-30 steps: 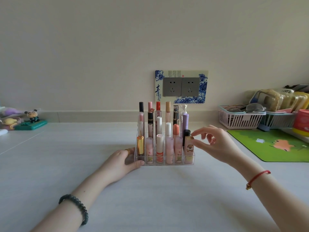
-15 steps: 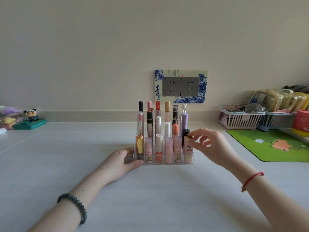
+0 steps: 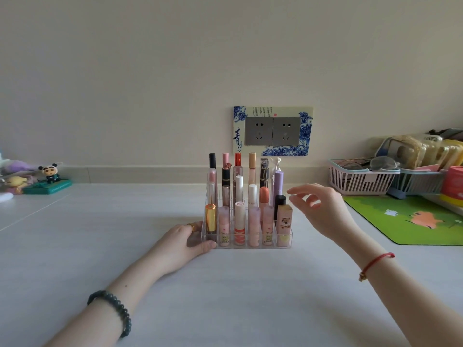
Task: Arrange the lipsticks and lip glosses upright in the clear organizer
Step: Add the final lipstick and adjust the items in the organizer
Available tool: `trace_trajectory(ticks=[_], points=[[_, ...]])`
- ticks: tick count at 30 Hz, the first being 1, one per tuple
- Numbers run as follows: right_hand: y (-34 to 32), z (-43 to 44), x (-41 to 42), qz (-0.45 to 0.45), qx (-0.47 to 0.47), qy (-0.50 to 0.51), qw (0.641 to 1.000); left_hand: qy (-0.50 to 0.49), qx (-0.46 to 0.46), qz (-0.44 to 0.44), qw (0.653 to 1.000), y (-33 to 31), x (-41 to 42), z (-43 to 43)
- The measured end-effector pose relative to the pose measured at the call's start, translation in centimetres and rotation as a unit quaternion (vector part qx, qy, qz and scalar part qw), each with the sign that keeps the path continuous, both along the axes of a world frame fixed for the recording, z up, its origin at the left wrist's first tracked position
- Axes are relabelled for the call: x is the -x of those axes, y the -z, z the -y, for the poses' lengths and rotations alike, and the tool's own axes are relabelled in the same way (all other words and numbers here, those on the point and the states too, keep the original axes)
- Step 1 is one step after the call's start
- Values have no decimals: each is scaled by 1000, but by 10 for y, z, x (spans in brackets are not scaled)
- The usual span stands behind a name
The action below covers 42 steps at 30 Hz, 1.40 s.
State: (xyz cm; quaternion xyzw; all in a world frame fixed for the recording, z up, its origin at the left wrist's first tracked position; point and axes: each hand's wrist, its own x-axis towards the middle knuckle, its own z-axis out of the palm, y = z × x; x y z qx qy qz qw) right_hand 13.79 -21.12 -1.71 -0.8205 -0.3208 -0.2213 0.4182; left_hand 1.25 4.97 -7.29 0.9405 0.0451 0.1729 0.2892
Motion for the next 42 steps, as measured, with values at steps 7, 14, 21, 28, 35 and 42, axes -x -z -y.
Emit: trace_trajectory(ticks=[7, 14, 21, 28, 35, 42], points=[[-34, -8, -10, -11, 125, -11, 992, 3, -3, 0, 1000, 0, -1, -1], [-53, -18, -11, -42, 278, -59, 958, 6, -2, 4, 1000, 0, -1, -1], [-58, -29, -13, -64, 327, -50, 942, 2, 2, 5, 1000, 3, -1, -3], [-59, -31, -8, -45, 333, -34, 941, 16, 6, 10, 1000, 2, 0, -3], [-59, -32, -2, -10, 337, -22, 941, 11, 6, 6, 1000, 0, 1, -2], [-55, -33, -4, -1, 326, -20, 945, 7, 6, 5, 1000, 2, -1, -2]])
